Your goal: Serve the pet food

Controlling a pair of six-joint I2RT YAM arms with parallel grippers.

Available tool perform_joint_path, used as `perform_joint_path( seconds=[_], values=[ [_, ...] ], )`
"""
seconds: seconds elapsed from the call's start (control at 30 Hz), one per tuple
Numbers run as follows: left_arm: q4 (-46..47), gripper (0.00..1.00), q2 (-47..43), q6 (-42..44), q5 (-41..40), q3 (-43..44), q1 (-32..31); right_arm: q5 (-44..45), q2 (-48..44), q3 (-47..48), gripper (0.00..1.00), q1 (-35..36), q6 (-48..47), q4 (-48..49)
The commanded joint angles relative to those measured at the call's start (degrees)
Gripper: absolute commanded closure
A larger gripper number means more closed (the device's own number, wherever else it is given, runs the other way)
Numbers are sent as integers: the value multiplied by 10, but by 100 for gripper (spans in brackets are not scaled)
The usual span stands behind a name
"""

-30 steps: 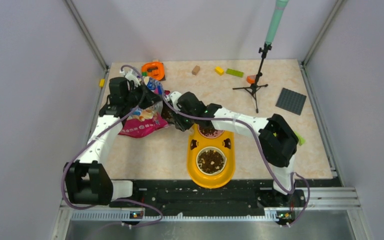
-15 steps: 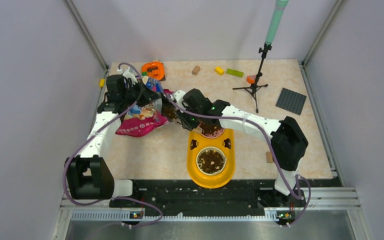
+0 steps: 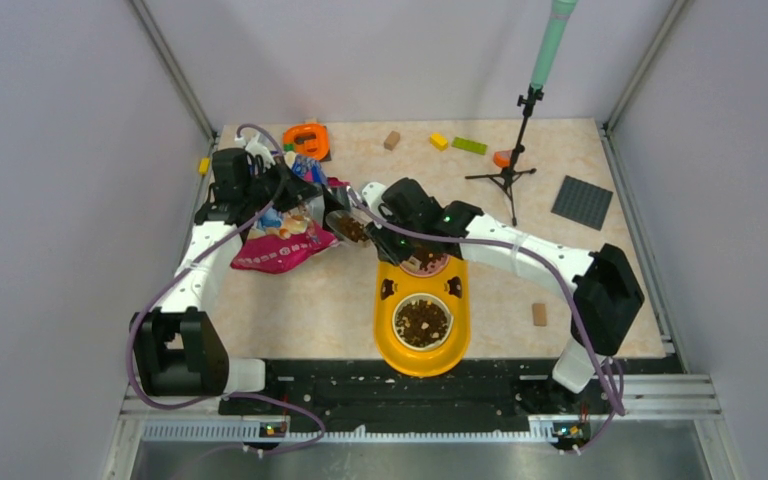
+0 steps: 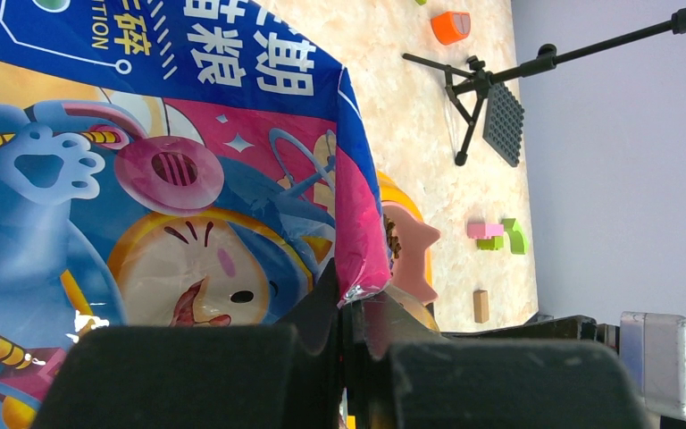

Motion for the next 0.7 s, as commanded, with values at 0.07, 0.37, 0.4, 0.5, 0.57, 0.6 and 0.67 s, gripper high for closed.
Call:
perform_joint_path(
  seconds=[0.07,0.37,0.4,0.5,0.57,0.6,0.67],
  values=[
    [59,100,-2,6,-15,29,13,10,-68,-19,100,-17,-5,-27],
    [50,100,-8,14,-16,32,16,45,-134,-59,100,-38,9,-94],
    [50,100,-9,14,-15,33,16,50,-141,-64,100,-41,13,-102],
    [49,100,-9,15,-15,31,17,54,-157,-71,100,-47,15,-138],
    [49,100,-9,15,-14,29,17,57,-164,-73,100,-52,35,-160],
    [49,100,-9,15,-14,29,17,58,-166,-73,100,-54,39,-171],
    [50,100,-9,16,-12,28,17,58,-170,-73,100,-57,47,-190]
  ],
)
